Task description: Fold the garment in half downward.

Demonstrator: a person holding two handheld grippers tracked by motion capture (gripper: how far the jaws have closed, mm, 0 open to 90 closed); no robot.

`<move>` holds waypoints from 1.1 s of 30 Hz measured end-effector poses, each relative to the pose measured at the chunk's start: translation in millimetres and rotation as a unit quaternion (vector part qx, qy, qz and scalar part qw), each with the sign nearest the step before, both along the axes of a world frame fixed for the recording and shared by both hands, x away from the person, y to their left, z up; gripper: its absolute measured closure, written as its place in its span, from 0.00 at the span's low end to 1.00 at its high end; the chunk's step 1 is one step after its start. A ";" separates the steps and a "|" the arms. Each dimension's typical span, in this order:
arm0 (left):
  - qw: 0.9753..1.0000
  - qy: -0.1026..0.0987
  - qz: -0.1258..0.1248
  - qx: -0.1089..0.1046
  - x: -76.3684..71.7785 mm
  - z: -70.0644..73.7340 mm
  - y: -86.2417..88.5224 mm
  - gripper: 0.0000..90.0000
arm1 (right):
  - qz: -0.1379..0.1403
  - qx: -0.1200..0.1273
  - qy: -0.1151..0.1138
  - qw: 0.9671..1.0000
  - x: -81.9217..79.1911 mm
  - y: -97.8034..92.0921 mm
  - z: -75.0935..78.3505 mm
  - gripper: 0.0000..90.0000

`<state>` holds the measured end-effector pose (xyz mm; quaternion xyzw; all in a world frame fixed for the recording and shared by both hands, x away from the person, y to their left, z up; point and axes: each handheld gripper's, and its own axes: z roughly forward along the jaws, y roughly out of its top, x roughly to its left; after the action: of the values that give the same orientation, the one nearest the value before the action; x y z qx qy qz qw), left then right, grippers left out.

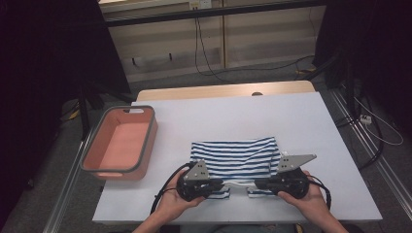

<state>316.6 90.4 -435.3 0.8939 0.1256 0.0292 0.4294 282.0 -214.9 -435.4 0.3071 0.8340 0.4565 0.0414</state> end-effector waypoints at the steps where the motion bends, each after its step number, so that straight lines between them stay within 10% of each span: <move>1: 1.000 0.000 0.000 0.005 -0.7 -1.1 0.6 0.94 | 0.002 -0.001 0.004 1.000 -0.5 0.0 -2.6 0.97; 15: 0.999 0.029 -0.016 0.008 -7.4 -12.1 1.7 0.87 | -0.017 0.021 0.003 1.000 9.6 -0.1 -1.3 0.78; 25: 0.999 0.051 0.003 -0.014 -2.4 -7.6 9.9 0.70 | -0.015 -0.054 0.005 0.998 5.9 5.1 -15.1 0.64; 33: 0.997 0.035 0.065 -0.033 16.6 -4.0 34.6 0.60 | -0.023 -0.090 0.006 0.996 -0.6 5.6 -20.3 0.57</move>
<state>333.2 125.0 -439.2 0.8694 0.1991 0.0218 0.4517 281.4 -209.3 -455.7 0.3240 0.8646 0.3768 0.0742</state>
